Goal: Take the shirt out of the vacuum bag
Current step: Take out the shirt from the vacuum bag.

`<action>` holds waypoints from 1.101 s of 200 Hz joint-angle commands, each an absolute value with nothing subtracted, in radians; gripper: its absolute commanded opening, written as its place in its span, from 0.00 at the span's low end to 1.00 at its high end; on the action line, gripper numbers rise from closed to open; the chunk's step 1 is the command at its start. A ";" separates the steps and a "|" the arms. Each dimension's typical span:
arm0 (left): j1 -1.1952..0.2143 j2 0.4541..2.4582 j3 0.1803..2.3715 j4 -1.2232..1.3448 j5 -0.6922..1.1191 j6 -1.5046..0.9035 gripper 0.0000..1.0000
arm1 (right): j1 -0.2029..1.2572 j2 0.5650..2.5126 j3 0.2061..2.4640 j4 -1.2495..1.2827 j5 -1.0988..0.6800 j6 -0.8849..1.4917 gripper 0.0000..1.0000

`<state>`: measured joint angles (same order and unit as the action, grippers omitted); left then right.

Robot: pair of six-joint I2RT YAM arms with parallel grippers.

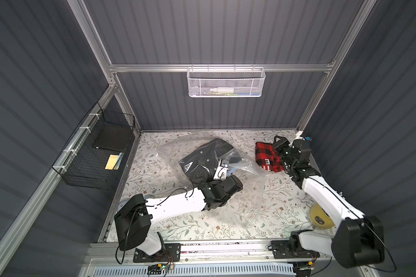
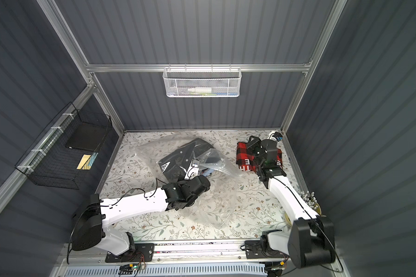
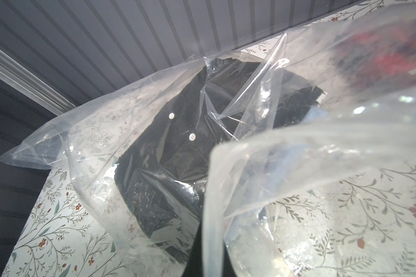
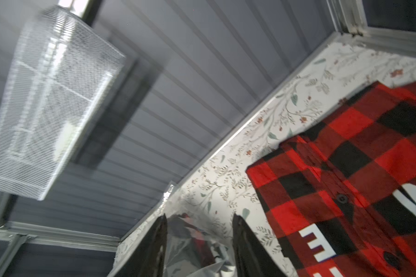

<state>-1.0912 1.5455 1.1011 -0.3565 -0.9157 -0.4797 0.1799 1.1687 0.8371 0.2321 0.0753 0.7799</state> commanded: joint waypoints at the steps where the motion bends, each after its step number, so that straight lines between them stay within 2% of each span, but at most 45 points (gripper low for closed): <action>1: -1.086 1.534 1.130 -0.350 -0.912 -0.471 0.00 | 0.233 1.035 0.764 0.125 0.126 0.736 0.48; 70: -1.086 1.474 1.236 -0.281 -0.902 -0.365 0.00 | 0.473 0.674 0.694 -0.092 0.043 0.776 0.47; 106: -1.086 1.480 1.261 -0.273 -0.909 -0.344 0.00 | 0.594 0.574 0.679 -0.130 0.034 0.844 0.46; 166: -1.086 1.488 1.335 -0.258 -0.928 -0.303 0.00 | 0.950 0.691 0.550 -0.002 0.241 0.905 0.45; 220: -1.086 1.469 1.330 -0.256 -0.928 -0.299 0.00 | 0.984 0.831 0.479 0.169 0.263 0.911 0.46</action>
<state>-1.0912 1.5040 1.3106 -0.2844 -0.9047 -0.3138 0.9802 0.7788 0.4763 0.0380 0.2115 0.9020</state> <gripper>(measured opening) 0.047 0.456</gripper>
